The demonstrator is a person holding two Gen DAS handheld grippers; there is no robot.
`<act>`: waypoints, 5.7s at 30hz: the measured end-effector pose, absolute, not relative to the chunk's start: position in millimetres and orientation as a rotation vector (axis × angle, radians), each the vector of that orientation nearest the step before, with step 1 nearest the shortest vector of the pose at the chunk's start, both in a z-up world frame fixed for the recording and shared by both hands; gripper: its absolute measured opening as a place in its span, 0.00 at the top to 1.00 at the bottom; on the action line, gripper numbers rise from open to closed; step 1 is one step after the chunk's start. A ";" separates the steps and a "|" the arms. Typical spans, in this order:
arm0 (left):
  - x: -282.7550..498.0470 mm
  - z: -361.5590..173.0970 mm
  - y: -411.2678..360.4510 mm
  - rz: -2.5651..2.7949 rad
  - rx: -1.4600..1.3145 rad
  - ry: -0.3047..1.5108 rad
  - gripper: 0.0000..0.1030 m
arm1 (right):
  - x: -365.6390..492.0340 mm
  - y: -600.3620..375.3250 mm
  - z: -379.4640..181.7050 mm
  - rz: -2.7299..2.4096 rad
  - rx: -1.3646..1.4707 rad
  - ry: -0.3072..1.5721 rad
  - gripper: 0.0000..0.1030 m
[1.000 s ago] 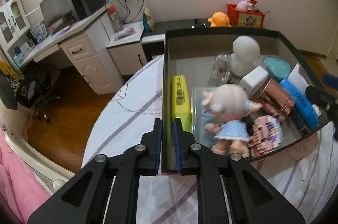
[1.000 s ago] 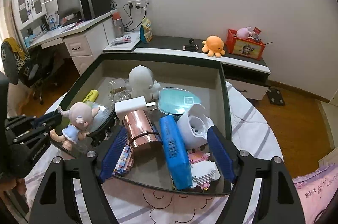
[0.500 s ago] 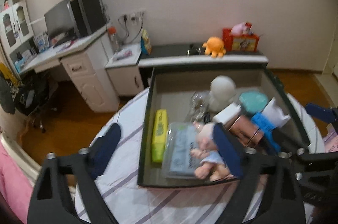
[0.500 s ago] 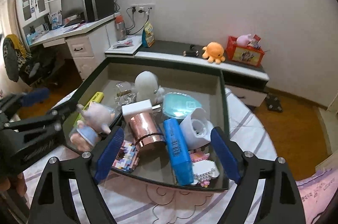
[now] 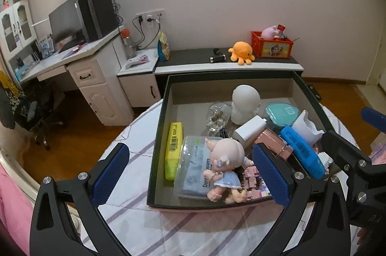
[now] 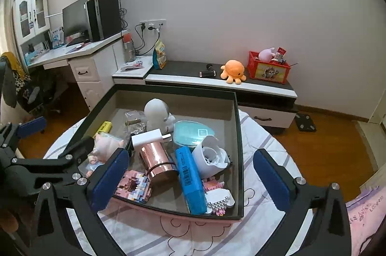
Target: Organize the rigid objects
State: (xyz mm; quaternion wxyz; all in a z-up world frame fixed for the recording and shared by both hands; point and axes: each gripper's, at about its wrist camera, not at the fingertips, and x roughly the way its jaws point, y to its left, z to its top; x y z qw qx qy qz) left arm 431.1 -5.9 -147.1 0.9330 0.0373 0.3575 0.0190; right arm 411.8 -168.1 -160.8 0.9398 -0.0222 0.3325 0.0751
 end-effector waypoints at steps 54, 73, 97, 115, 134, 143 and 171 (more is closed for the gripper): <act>103.2 -9.4 10.8 0.013 0.043 0.157 0.00 | 115.3 -169.1 -43.9 0.164 0.011 0.231 0.00; 29.2 1.5 14.1 0.033 0.064 -0.008 0.00 | 43.0 -153.4 -30.9 0.128 -0.023 0.051 0.00; 35.0 -15.8 9.8 0.048 0.074 0.040 0.00 | 34.7 -150.2 -41.5 0.069 -0.031 0.020 0.00; 34.1 -15.7 7.5 0.040 0.066 0.038 0.00 | 36.2 -148.5 -39.9 0.053 -0.037 0.034 0.00; 34.0 -18.9 8.5 0.047 0.075 0.043 0.00 | 34.4 -146.9 -41.7 0.046 -0.042 0.041 0.00; 35.4 -19.0 10.9 0.042 0.073 0.039 0.00 | 34.1 -147.1 -41.6 0.044 -0.042 0.041 0.00; 30.0 -18.3 22.7 0.024 0.056 0.013 0.00 | 34.5 -142.9 -38.5 0.031 -0.057 0.038 0.00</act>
